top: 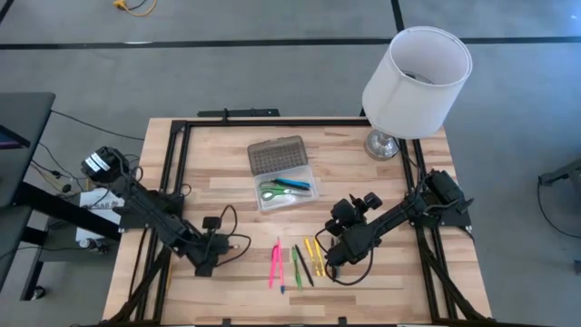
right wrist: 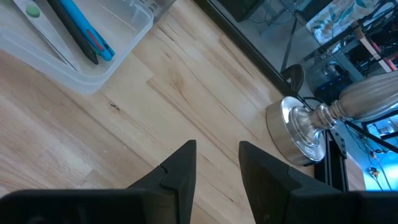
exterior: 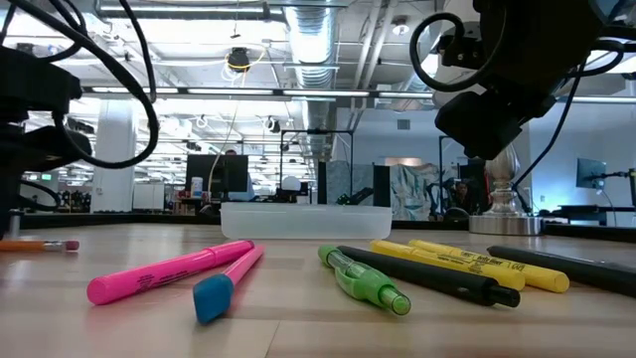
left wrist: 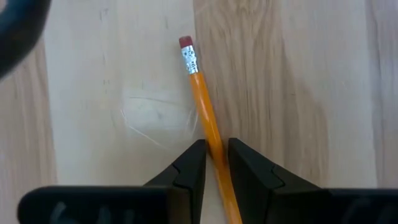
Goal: Pick & place school supplies into a supply box
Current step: Put the orange pencil into the transparent supply box
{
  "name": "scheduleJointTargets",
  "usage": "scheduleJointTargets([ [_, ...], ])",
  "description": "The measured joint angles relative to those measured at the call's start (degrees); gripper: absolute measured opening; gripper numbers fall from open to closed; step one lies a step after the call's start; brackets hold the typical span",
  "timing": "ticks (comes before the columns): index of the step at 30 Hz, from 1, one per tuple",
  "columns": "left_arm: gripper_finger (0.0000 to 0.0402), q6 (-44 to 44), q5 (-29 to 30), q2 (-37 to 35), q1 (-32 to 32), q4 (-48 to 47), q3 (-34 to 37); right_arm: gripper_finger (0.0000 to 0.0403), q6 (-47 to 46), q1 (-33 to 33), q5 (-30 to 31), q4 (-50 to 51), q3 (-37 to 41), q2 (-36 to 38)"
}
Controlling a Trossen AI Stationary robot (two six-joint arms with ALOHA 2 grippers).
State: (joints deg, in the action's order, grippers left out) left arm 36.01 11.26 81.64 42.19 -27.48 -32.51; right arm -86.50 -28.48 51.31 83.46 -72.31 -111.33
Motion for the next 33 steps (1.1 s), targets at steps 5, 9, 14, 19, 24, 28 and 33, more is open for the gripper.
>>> scheduleJointTargets([
  [5, 0.0066, 1.65, -2.02, 0.01, -0.08, -0.97, -0.02, 0.0116, 0.0, -0.01, 0.0, 0.0, 0.0, 0.0],
  [9, 0.0066, 2.09, -3.5, -0.04, -0.08, -1.47, -0.07, 0.0116, 0.02, 0.01, 0.0, 0.0, 0.0, 0.0],
  [14, 0.0066, 4.3, -5.45, -0.07, 0.01, -2.83, -0.16, 0.0116, 0.11, 0.01, 0.0, 0.0, 0.0, 0.0],
  [19, 0.0066, 5.12, -5.93, -0.08, 0.05, -3.45, -0.22, 0.0116, 0.13, -0.01, 0.0, 0.0, 0.0, 0.0],
  [24, 0.0066, 5.07, -5.1, -0.08, -0.57, -3.46, -0.22, 0.0116, 0.13, -0.01, 0.02, 0.0, 0.0, 0.0],
  [28, 0.0051, 3.12, -4.47, -0.08, -1.25, -3.49, -0.22, 0.0116, 0.13, 0.01, 0.02, 0.0, 0.0, 0.0],
  [33, 0.0011, 1.99, -4.08, -0.08, -1.95, -3.81, -0.24, 0.0116, 0.13, 0.01, 0.04, 0.0, 0.0, 0.0],
])
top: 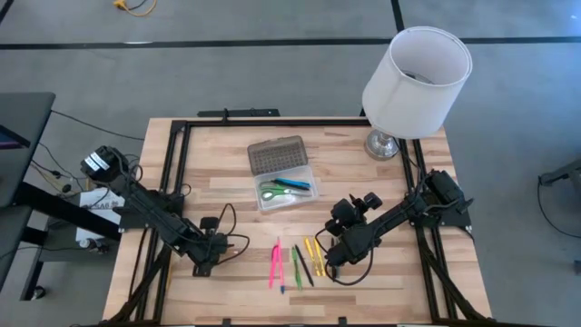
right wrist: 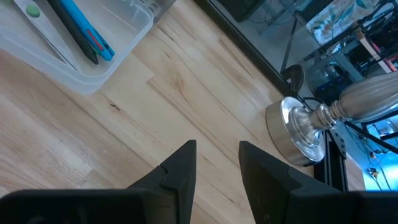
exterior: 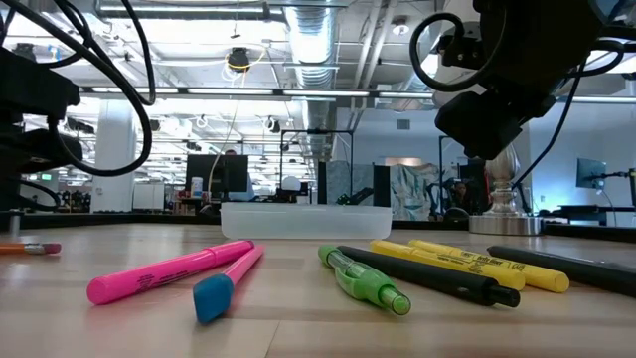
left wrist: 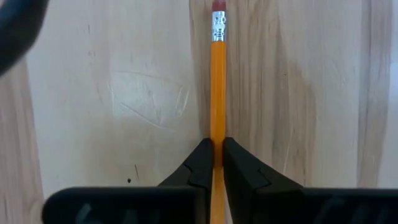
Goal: Pick & place school supplies into a supply box
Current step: Put the orange pencil into the transparent supply box
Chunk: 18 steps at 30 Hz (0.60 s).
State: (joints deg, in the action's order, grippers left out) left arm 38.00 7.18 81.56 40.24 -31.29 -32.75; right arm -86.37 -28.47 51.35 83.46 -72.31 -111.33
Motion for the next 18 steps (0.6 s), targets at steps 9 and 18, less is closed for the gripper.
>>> scheduleJointTargets([
  [9, 0.0021, 0.0, 1.24, 0.0, -0.08, -0.04, -0.02, 0.0116, -0.02, 0.0, 0.0, 0.0, 0.0, 0.0],
  [18, 0.0009, -2.28, 7.45, 0.31, -0.19, -1.77, -1.04, 0.0116, -0.03, 0.0, 1.32, 0.0, 0.0, 0.0],
])
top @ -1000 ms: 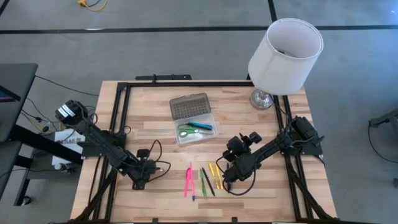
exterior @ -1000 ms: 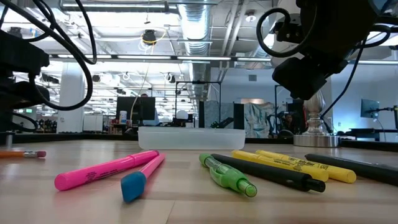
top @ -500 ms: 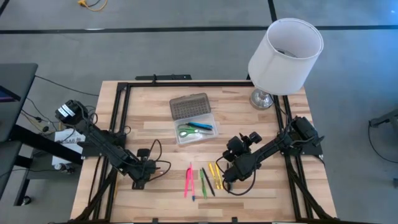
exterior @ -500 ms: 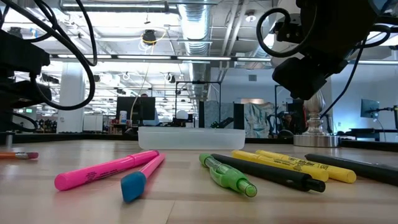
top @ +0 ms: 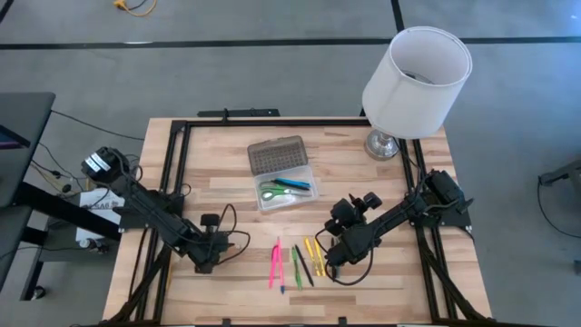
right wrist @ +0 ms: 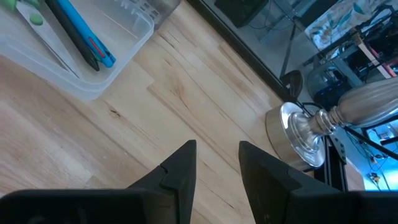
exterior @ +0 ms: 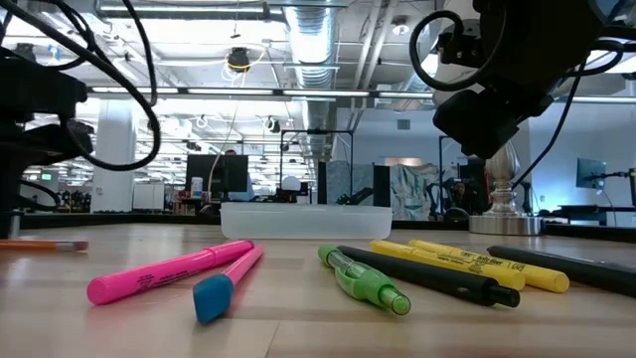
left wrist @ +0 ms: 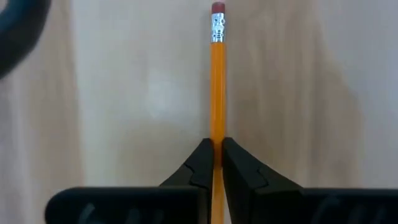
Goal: Pick & place school supplies into a supply box
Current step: Put the orange pencil into the transparent supply box
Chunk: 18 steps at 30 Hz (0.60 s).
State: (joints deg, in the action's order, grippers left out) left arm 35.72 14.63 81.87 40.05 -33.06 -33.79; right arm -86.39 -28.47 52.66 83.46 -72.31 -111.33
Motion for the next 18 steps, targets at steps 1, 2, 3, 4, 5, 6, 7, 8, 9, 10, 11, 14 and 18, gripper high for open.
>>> scheduleJointTargets([
  [1, 0.0009, -0.84, 1.08, 0.07, 0.0, -0.22, -0.44, 0.0116, -0.01, 0.0, -0.02, 0.0, 0.0, 0.0],
  [2, 0.0009, -1.7, 2.22, 0.2, 0.0, -0.65, -0.95, 0.0116, 0.0, 0.0, -0.01, 0.0, 0.0, 0.0],
  [3, 0.0008, -2.55, 3.46, 0.26, -0.04, -1.01, -1.36, 0.0116, -0.02, 0.0, -0.02, 0.0, 0.0, 0.0],
  [4, 0.0007, -3.3, 5.39, 0.26, -0.15, -1.98, -1.86, 0.0116, 0.0, 0.0, -0.02, 0.0, 0.0, 0.0],
  [5, 0.0006, -3.79, 7.03, 0.22, -0.19, -2.47, -2.31, 0.0116, 0.0, 0.0, -0.02, 0.0, 0.0, 0.0],
  [6, 0.0005, -4.06, 8.47, 0.22, -0.21, -2.43, -2.78, 0.0116, 0.0, 0.0, -0.02, -0.02, 0.0, 0.0],
  [7, 0.0002, -4.45, 9.66, 0.17, -0.31, -2.39, -3.19, 0.0116, 0.0, 0.0, -0.02, -0.01, 0.0, 0.0],
  [8, 0.0001, -4.81, 10.5, 0.13, -0.52, -2.71, -3.52, 0.0116, 0.0, 0.0, -0.02, 0.0, 0.0, 0.0],
  [9, 0.0, -5.1, 11.09, 0.12, -0.7, -2.95, -3.65, 0.0116, 0.0, 0.0, -0.02, 0.0, 0.0, 0.0],
  [10, 0.0, -5.41, 11.65, 0.11, -1.02, -3.04, -3.76, 0.0116, 0.0, 0.0, -0.02, 0.0, 0.0, 0.0],
  [11, 0.0, -5.92, 12.47, 0.11, -1.35, -2.96, -3.97, 0.0116, 0.0, 0.0, -0.02, 0.0, 0.0, 0.0],
  [14, 0.0001, -7.24, 14.49, 0.02, -2.43, -2.53, -4.69, 0.0116, 0.0, 0.0, -0.02, 0.0, 0.0, 0.0],
  [18, 0.0002, -8.11, 15.2, -0.02, -4.58, -3.0, -4.93, 0.0116, -0.01, 0.0, -0.02, -0.02, 0.0, 0.0],
])
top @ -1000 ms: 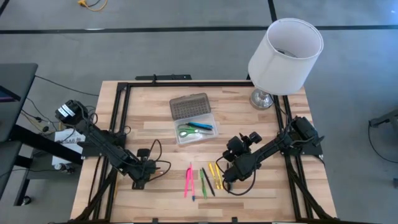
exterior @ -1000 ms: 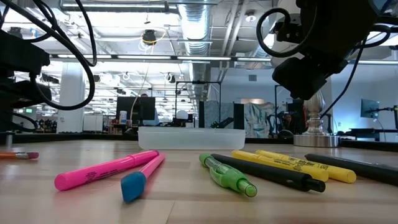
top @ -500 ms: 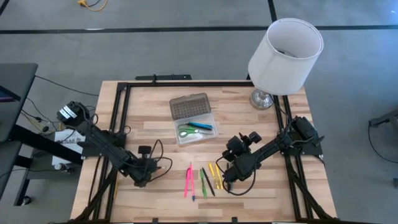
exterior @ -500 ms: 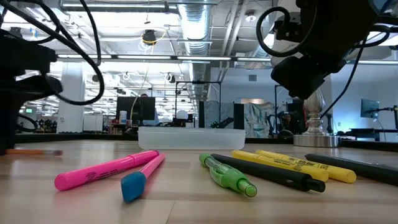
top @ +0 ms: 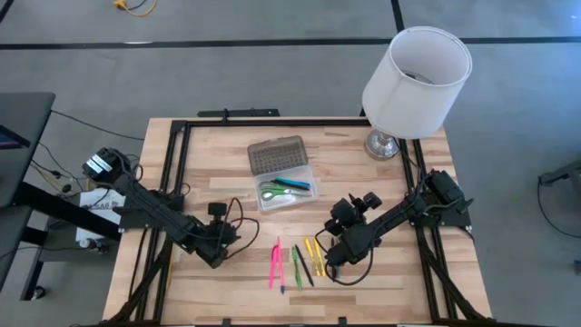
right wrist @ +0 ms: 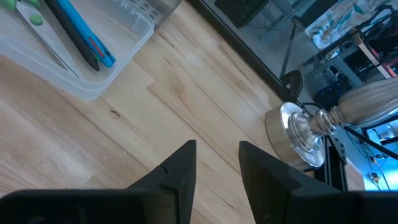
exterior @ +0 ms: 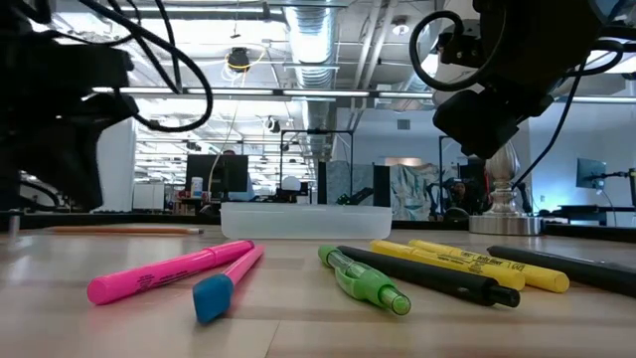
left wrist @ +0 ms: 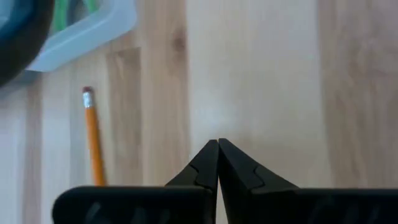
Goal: Pick & place school supplies into a supply box
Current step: Put the orange pencil into the transparent supply box
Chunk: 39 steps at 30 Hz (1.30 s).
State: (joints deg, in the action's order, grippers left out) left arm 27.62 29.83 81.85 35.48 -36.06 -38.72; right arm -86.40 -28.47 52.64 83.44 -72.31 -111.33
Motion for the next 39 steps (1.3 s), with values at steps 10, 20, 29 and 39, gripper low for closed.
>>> scheduleJointTargets([
  [10, 0.0003, 12.82, 22.86, -0.11, -10.05, -17.66, -0.07, 0.0116, -0.01, 0.0, 0.28, -0.01, 0.0, 0.0],
  [20, 0.0066, -8.86, 14.24, -0.13, -30.85, -0.7, -0.09, 0.0116, 0.01, 0.09, 1.65, -0.2, 0.0, 0.0],
  [29, 0.0196, -32.27, -7.49, -0.13, -55.82, 14.41, -0.86, 0.0116, 0.01, 0.11, 1.9, -0.2, 0.0, 0.0],
  [39, 0.0233, -40.18, -26.61, -0.16, -76.93, 11.71, -1.75, 0.0116, -0.07, 0.11, 1.76, -1.89, 2.64, 0.02],
])
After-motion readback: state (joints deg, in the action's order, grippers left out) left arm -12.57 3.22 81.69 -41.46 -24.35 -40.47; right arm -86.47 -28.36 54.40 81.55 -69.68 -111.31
